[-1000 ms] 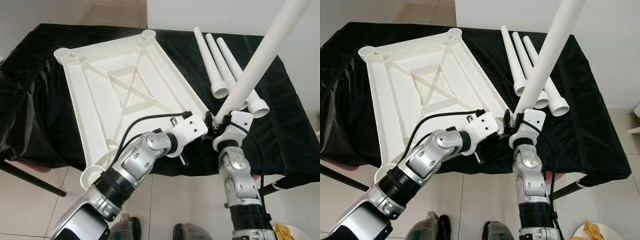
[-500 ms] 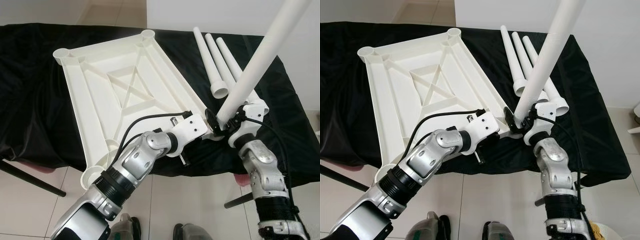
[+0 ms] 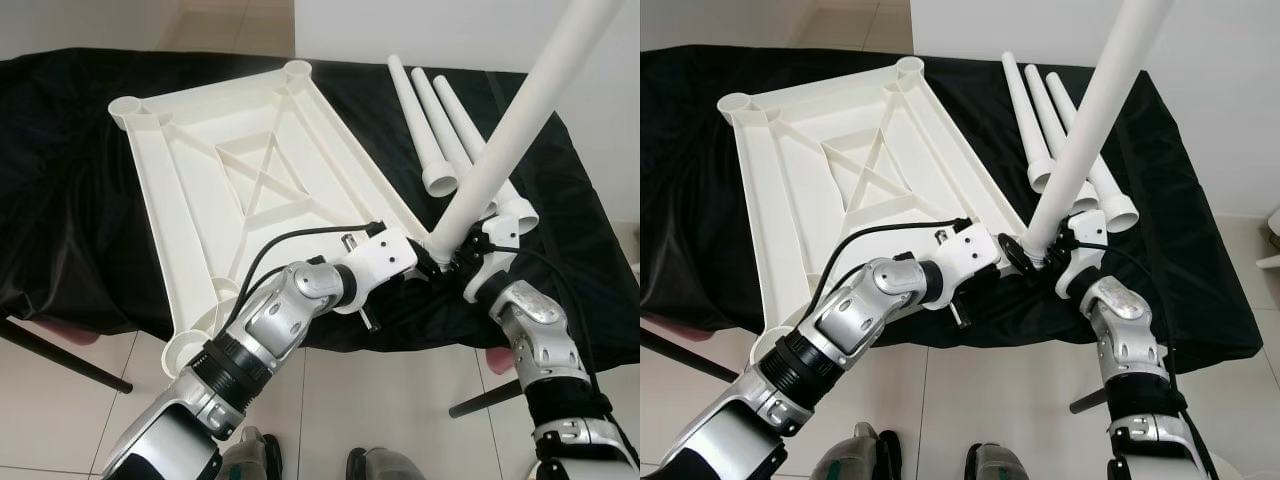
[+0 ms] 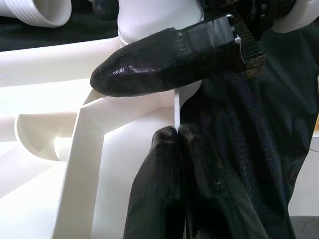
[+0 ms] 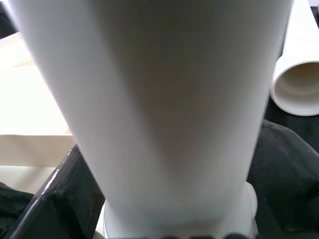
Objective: Building children table
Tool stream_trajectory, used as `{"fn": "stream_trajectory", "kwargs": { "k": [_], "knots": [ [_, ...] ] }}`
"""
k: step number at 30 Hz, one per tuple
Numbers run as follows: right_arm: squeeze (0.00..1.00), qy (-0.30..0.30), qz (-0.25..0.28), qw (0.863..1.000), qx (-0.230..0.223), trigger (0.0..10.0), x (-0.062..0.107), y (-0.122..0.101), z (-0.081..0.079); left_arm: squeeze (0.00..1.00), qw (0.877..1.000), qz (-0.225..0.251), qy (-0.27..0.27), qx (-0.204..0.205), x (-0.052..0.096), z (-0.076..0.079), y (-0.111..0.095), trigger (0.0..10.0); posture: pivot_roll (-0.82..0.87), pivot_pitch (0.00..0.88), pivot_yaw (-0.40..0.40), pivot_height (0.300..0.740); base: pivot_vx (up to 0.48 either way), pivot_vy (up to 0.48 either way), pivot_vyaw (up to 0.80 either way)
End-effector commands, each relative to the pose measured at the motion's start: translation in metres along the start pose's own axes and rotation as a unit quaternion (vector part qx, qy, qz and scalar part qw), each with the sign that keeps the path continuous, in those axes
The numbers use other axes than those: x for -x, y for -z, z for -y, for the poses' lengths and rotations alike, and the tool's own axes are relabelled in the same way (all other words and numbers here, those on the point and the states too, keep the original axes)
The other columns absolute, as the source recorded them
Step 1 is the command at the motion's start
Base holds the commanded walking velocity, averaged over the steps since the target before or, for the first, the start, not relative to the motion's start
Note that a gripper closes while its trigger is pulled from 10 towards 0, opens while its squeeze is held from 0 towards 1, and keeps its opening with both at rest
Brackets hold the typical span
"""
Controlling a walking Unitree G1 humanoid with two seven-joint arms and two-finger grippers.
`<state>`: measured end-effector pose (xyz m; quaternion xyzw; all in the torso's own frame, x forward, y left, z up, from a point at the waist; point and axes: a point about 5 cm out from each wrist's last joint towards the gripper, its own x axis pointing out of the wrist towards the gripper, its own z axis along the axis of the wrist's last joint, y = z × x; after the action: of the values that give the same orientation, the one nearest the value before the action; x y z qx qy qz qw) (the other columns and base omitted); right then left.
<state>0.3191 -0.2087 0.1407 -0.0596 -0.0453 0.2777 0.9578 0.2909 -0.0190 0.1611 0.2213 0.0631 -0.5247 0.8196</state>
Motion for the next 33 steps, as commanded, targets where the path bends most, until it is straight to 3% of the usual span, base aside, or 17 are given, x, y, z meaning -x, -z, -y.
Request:
{"fn": "stream_trajectory", "kwargs": {
  "k": [1, 8, 9, 10, 11, 13, 14, 23, 33],
  "knots": [
    [0.00, -0.014, -0.013, 1.000, -0.005, 10.0, 0.003, 0.007, 0.002, 0.00, 0.999, -0.010, 0.030, 0.007, -0.002, 0.006, 0.005, 10.0, -0.03, 0.089, 0.017, 0.740, 0.000, 0.000, 0.00],
    [0.00, -0.026, -0.016, 1.000, 0.004, 9.5, 0.006, 0.006, 0.013, 0.00, 0.999, -0.010, 0.031, 0.007, -0.002, 0.007, 0.005, 10.0, -0.04, 0.081, 0.015, 0.740, 0.000, 0.000, 0.00],
    [0.00, -0.025, -0.018, 1.000, 0.006, 6.3, 0.007, 0.007, 0.015, 0.00, 0.999, -0.009, 0.032, 0.006, -0.003, 0.007, 0.005, 10.0, -0.04, 0.080, 0.015, 0.740, 0.000, 0.000, 0.00],
    [0.00, -0.025, -0.018, 0.999, 0.007, 6.3, 0.007, 0.007, 0.016, 0.00, 0.999, -0.009, 0.033, 0.006, -0.003, 0.008, 0.005, 10.0, -0.04, 0.079, 0.015, 0.740, 0.000, 0.000, 0.00],
    [0.00, -0.023, -0.018, 1.000, 0.008, 1.9, 0.008, 0.008, 0.017, 0.00, 0.999, -0.009, 0.033, 0.006, -0.003, 0.008, 0.005, 10.0, -0.04, 0.077, 0.014, 0.740, 0.000, 0.000, 0.00],
    [0.00, -0.022, -0.018, 1.000, 0.007, 1.9, 0.009, 0.009, 0.018, 0.00, 0.999, -0.009, 0.033, 0.006, -0.003, 0.008, 0.005, 10.0, -0.04, 0.077, 0.014, 0.740, 0.000, 0.000, 0.00],
    [0.00, -0.024, -0.018, 1.000, 0.006, 0.0, 0.010, 0.010, 0.018, 0.00, 0.999, -0.009, 0.034, 0.006, -0.003, 0.008, 0.005, 10.0, -0.04, 0.077, 0.014, 0.740, 0.000, 0.000, 0.00],
    [0.00, -0.008, -0.019, 1.000, -0.002, 0.0, 0.016, 0.017, 0.016, 0.00, 0.999, -0.009, 0.035, 0.005, -0.003, 0.009, 0.005, 10.0, -0.04, 0.073, 0.014, 0.740, 0.000, 0.000, 0.00],
    [0.00, 0.102, -0.026, 0.994, -0.009, 0.0, 0.014, 0.028, 0.011, 0.00, 0.999, -0.007, 0.038, 0.006, -0.004, 0.012, 0.005, 10.0, -0.04, 0.065, 0.002, 0.740, 0.000, 0.000, 0.00]
  ]
}}
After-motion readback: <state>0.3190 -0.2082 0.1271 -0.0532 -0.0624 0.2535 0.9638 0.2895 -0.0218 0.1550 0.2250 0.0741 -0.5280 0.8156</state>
